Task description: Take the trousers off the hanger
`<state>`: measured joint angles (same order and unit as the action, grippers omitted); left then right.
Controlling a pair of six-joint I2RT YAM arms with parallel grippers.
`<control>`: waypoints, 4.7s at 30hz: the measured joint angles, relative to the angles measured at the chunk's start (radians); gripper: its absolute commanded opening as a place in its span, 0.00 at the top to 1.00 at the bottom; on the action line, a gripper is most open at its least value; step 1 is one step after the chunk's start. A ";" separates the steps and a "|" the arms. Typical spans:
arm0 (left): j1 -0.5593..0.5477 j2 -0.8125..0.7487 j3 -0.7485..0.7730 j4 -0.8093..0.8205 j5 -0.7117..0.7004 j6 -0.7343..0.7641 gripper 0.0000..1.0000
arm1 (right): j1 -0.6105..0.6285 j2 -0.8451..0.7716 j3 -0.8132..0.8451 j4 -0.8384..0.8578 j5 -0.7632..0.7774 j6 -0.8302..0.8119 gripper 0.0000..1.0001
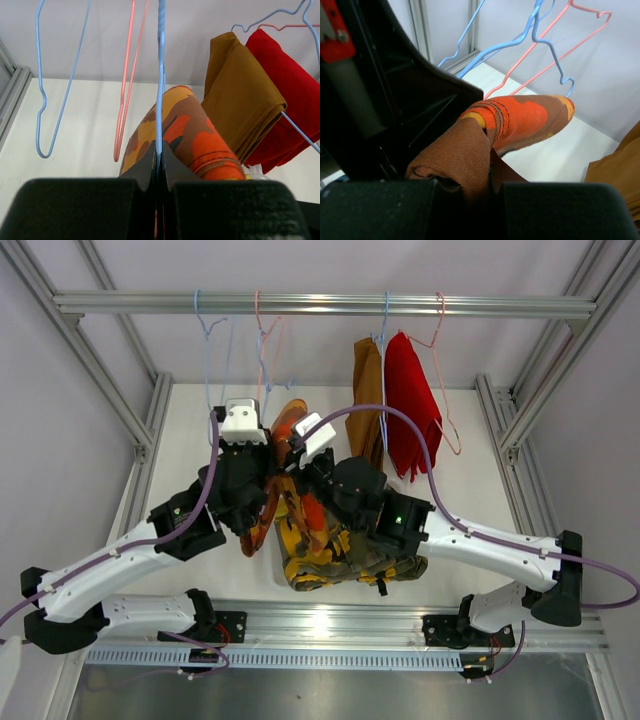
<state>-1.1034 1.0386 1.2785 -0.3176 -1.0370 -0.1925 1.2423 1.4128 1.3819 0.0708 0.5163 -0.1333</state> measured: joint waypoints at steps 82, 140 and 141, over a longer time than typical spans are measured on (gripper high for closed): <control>-0.103 0.288 -0.035 0.119 0.048 0.171 0.99 | -0.026 -0.336 0.448 -0.648 0.161 -0.131 1.00; -0.271 0.385 -0.103 -0.661 -0.302 -0.922 0.99 | -0.038 0.008 0.595 -0.689 0.132 -0.126 1.00; -0.274 0.417 -0.089 -0.715 -0.318 -1.009 0.99 | -0.038 0.016 0.601 -0.701 0.130 -0.126 1.00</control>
<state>-1.3773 1.4559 1.1893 -1.0325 -1.3552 -1.2011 1.2045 1.4284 1.9831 -0.6304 0.6464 -0.2592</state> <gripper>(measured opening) 0.008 0.102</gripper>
